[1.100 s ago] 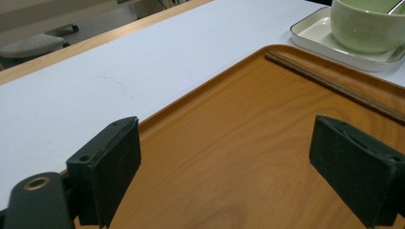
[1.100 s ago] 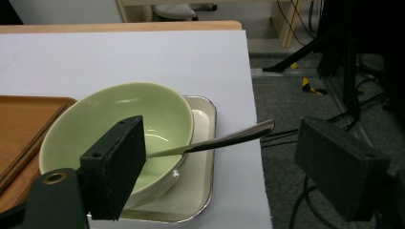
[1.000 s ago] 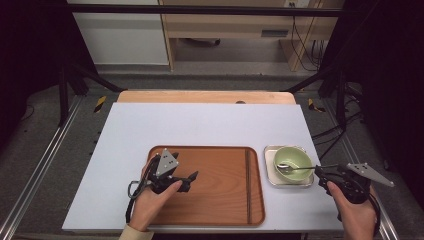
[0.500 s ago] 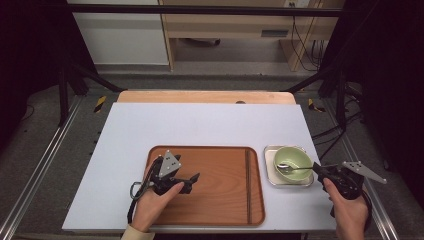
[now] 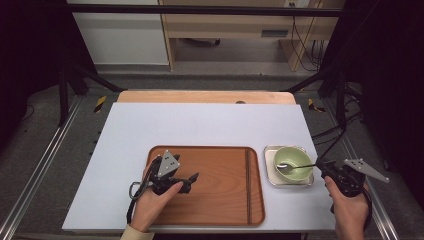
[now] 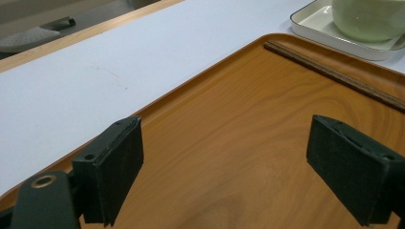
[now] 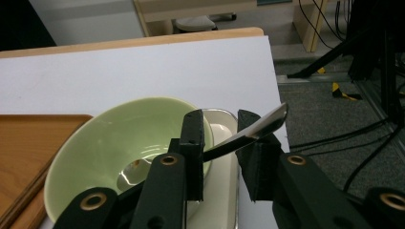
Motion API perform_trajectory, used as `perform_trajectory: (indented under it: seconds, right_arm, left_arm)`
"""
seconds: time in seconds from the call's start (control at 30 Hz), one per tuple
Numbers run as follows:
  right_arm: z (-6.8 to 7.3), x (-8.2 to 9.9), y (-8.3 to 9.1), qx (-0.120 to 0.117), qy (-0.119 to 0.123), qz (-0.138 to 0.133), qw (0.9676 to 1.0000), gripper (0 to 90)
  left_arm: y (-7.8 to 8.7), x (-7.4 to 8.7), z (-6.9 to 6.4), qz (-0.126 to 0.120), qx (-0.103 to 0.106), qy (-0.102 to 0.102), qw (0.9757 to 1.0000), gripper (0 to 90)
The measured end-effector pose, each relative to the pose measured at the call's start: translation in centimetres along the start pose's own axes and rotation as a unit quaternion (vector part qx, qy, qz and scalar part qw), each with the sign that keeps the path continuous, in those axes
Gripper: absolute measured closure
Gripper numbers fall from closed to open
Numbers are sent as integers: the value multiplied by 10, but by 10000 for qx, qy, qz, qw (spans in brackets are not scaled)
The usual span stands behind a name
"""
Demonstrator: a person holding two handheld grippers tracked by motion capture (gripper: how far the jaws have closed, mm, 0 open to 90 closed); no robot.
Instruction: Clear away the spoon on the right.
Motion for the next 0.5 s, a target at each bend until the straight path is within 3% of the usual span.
perform_trajectory:
  seconds: [0.5]
  right_arm:
    - [28,-34,-4,-369,448,-280,9979,865]
  left_arm:
    - [4,1,5,-22,-42,33,10000,123]
Point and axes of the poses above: each handheld gripper's, and its own axes: y roughly backward along the jaws, x roughly out of its underside, z roughly to its left, the point moved 10 cm from there along -y, roughly forward along the jaws, and after that the axes turned 1 degree about x, right-handed, at the moved point
